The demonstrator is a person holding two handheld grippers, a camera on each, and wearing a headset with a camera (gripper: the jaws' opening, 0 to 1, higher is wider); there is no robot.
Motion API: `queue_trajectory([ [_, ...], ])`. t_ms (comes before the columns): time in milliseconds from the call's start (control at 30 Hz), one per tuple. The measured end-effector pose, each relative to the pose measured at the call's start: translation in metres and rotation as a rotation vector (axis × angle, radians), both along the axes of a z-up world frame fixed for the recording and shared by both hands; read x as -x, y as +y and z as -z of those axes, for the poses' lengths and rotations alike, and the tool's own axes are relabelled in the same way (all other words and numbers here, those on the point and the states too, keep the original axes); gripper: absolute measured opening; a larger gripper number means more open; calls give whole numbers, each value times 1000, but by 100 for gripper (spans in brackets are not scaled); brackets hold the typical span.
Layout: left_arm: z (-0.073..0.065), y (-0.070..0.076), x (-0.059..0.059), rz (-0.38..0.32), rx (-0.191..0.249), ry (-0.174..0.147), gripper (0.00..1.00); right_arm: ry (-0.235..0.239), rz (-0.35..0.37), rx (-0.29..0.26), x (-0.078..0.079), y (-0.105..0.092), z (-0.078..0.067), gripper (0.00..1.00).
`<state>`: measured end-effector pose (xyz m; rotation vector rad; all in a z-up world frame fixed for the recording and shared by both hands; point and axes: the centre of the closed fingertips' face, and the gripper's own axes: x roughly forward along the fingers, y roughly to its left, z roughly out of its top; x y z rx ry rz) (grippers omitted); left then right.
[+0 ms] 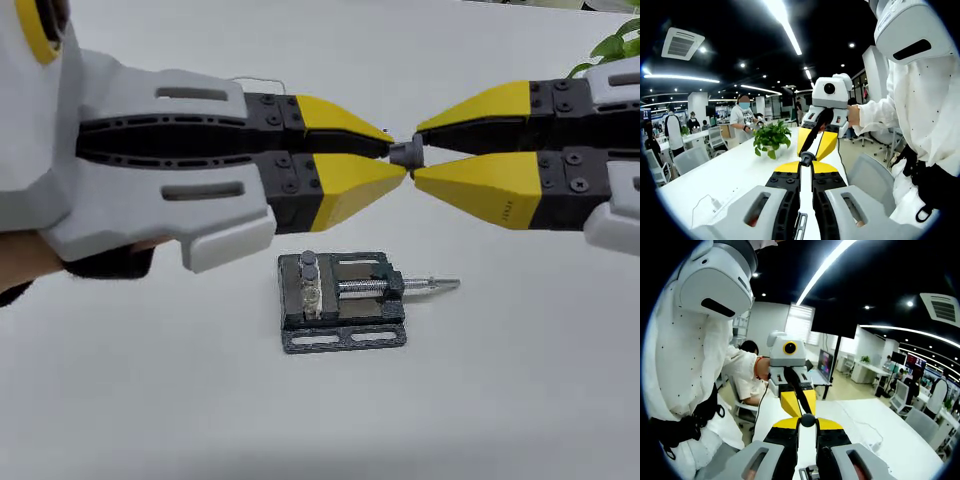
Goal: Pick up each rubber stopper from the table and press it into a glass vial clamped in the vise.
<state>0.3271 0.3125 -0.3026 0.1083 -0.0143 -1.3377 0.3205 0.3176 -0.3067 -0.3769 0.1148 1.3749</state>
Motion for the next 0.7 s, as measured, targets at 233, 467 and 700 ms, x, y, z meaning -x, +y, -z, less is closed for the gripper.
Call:
queue_trajectory([
  [233, -1, 1, 0, 10, 17, 21, 3, 10, -16, -7, 2, 0, -1, 7],
  [467, -2, 1, 0, 13, 27, 34, 3, 2, -20, -10, 2, 0, -3, 6],
  [700, 1, 1, 1, 17, 35, 43, 3, 0, -23, -1, 3, 0, 0, 6],
])
